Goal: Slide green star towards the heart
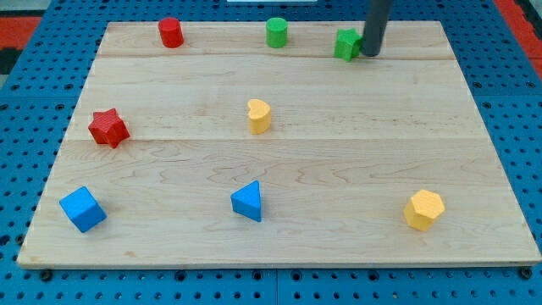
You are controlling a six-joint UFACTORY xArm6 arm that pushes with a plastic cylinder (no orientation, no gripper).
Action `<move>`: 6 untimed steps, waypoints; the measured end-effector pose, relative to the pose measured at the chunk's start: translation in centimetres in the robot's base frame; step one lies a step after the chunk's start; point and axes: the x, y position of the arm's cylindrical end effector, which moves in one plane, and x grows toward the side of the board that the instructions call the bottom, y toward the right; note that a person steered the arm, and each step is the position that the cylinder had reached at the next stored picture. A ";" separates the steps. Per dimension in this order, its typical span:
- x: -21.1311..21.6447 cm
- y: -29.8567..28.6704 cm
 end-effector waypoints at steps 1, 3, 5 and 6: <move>-3.2 -2.4; 6.0 -11.5; -2.5 -7.9; -6.3 -9.2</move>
